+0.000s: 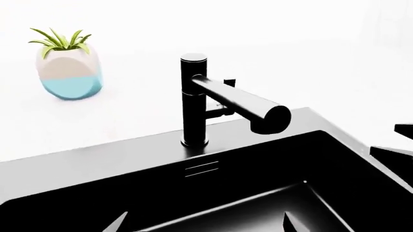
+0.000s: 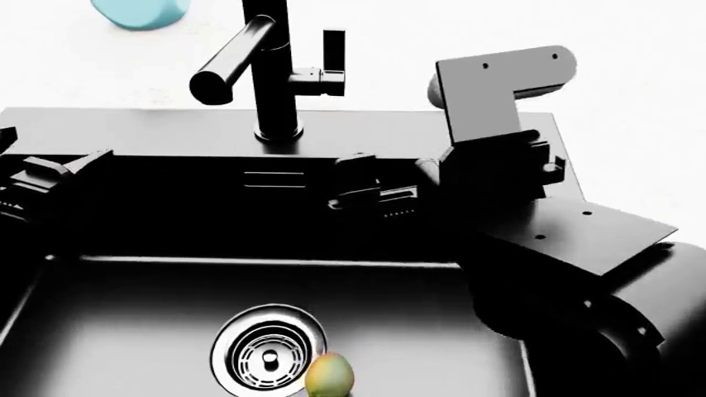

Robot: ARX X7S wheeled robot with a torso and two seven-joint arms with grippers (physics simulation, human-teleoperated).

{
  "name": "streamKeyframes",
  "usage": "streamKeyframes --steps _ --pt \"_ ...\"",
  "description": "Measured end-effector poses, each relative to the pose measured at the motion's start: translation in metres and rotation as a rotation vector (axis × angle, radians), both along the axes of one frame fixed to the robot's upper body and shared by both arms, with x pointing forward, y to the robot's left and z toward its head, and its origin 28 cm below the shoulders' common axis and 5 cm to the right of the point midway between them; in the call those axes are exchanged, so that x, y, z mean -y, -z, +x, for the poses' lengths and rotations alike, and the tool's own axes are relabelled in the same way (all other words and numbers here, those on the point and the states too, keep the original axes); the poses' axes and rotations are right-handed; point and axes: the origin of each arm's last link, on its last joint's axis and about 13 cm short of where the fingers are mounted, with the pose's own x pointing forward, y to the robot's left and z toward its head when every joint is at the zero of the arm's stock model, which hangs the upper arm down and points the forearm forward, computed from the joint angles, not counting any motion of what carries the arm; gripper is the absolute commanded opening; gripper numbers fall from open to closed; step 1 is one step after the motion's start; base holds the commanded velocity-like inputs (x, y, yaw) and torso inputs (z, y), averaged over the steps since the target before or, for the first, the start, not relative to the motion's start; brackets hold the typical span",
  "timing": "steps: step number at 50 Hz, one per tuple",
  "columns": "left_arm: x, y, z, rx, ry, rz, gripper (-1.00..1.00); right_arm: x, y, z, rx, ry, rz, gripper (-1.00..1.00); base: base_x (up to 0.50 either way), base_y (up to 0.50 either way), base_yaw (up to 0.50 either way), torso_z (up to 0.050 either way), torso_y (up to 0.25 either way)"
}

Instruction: There is a mixed pile of frozen fruits and vegetables on the counter. Locate all the frozen vegetables and place the items in a bowl on the counter. Take all the frozen fruits and defrost them in a running sink.

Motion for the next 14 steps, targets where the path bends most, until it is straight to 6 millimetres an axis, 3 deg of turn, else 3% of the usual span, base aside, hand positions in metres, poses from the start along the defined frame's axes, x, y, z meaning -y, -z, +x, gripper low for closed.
streamKeyframes --steps 14 --pt "-0.002 -0.026 0.012 0.054 -0.015 0.002 1.00 0.026 -0.050 -0.005 0.148 0.102 0.002 1.00 0.00 0.00 0.00 0.000 0.000"
